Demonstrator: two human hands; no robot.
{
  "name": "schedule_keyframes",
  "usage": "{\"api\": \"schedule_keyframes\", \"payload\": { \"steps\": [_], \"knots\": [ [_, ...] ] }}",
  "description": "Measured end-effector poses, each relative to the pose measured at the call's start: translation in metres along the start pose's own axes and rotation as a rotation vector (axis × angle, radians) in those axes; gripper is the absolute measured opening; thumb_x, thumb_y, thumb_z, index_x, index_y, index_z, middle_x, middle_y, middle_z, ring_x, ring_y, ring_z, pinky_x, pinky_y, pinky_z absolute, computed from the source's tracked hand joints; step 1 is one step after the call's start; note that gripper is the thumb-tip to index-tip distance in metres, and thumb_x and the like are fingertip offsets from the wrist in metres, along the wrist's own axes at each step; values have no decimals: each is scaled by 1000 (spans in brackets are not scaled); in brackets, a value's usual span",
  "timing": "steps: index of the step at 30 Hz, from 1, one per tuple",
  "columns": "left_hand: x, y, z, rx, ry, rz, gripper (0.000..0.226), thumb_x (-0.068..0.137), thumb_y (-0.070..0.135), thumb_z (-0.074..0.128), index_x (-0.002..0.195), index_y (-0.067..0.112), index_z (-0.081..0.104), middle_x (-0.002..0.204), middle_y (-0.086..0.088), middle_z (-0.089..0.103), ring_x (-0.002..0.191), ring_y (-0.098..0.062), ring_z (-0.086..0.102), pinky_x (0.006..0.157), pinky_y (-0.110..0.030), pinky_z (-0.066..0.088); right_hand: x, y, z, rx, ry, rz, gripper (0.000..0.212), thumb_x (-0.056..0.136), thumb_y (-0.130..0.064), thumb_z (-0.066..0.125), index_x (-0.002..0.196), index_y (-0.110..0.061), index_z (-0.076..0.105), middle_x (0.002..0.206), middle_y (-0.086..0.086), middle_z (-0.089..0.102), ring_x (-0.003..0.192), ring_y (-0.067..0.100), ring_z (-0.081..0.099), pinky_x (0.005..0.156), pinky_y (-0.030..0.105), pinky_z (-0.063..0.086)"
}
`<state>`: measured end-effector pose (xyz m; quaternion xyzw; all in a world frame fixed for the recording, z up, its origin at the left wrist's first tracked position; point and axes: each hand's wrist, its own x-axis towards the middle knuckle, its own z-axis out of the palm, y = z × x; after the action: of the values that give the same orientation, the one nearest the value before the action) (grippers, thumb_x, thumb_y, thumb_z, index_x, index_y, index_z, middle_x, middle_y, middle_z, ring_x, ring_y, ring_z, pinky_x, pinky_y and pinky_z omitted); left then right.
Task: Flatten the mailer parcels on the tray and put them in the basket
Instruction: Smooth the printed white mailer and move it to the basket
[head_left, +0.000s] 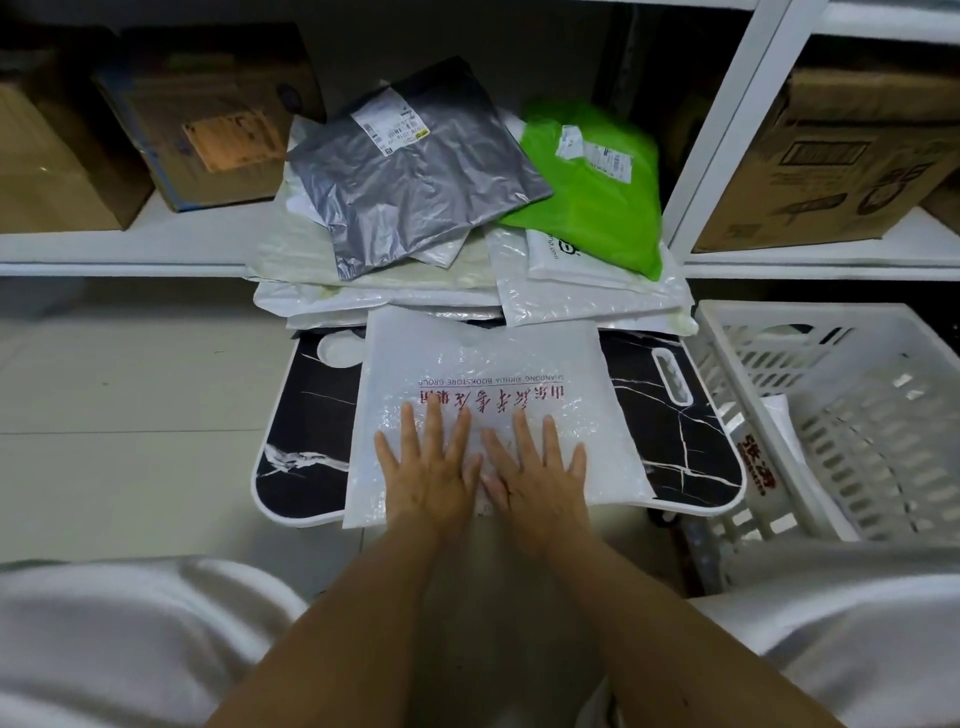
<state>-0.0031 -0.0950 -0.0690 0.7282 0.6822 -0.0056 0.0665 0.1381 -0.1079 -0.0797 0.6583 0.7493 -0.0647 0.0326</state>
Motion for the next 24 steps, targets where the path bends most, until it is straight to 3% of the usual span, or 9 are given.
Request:
{"api": "schedule_keyframes", "payload": {
  "steps": [2, 5, 8, 12, 14, 16, 19, 22, 24],
  "knots": [
    [2, -1, 4, -10, -17, -3, 56, 97, 54, 2, 138, 36, -31, 155, -4, -30, 142, -33, -27, 113, -61, -5, 1, 0, -1, -22, -8, -13, 72, 95, -58, -11, 150, -34, 30, 160, 7, 19, 144, 40, 20, 103, 71, 24],
    [4, -2, 5, -17, -69, -1, 56, 97, 54, 2, 139, 36, -31, 155, -4, -29, 142, -33, -26, 113, -61, -3, 5, 0, -4, -4, -115, -39, 73, 84, -62, -15, 152, -40, -2, 161, 2, -14, 147, 36, -11, 111, 66, 2],
    [5, -3, 1, 7, -109, 12, 57, 98, 53, 3, 145, 35, -23, 157, -5, -25, 144, -34, -21, 113, -61, -2, 4, -1, -8, -23, -119, -27, 62, 92, -61, -2, 150, -41, -7, 161, 1, -16, 147, 35, -13, 113, 62, 1],
    [9, 1, -7, 25, -119, 2, 55, 100, 49, 10, 151, 33, 3, 160, -8, -1, 146, -35, 0, 114, -58, 5, 10, -3, -15, -15, -28, 8, 66, 89, -55, 6, 141, -32, 40, 152, 6, 36, 135, 38, 37, 99, 58, 35],
    [15, 3, -13, 4, -3, -5, 46, 99, 43, 19, 141, 26, 30, 145, -9, 35, 132, -31, 31, 109, -49, 24, 20, -3, -19, -46, 176, -25, 40, 90, -42, 36, 108, -19, 64, 111, 6, 66, 93, 31, 63, 78, 44, 45],
    [23, 7, -19, -1, 144, -7, 37, 97, 35, 28, 126, 19, 44, 123, -4, 49, 112, -24, 44, 100, -40, 33, 32, -2, -28, -68, 346, -44, 15, 83, -26, 56, 91, -17, 65, 86, 3, 68, 76, 25, 61, 75, 40, 42],
    [38, 10, -25, 68, 204, 11, 47, 96, 36, 30, 139, 18, 33, 137, -12, 36, 129, -32, 32, 113, -52, 19, 51, 6, -40, -62, 428, -74, 28, 86, -26, 57, 113, -21, 63, 117, 8, 62, 111, 28, 54, 96, 47, 33],
    [49, 10, -20, 102, 85, 65, 64, 98, 49, 16, 150, 27, -13, 158, -9, -17, 144, -39, -17, 111, -63, -6, 60, 15, -41, -93, 247, -137, 52, 98, -47, 34, 147, -30, 34, 157, 8, 27, 145, 34, 19, 111, 61, 8],
    [53, 8, -12, 112, 11, 80, 63, 97, 53, 10, 147, 32, -22, 155, -6, -29, 141, -41, -25, 110, -66, -5, 64, 23, -32, -76, 106, -116, 59, 96, -58, 11, 152, -38, 11, 162, 5, 3, 148, 35, -3, 111, 64, -2]
  ]
}}
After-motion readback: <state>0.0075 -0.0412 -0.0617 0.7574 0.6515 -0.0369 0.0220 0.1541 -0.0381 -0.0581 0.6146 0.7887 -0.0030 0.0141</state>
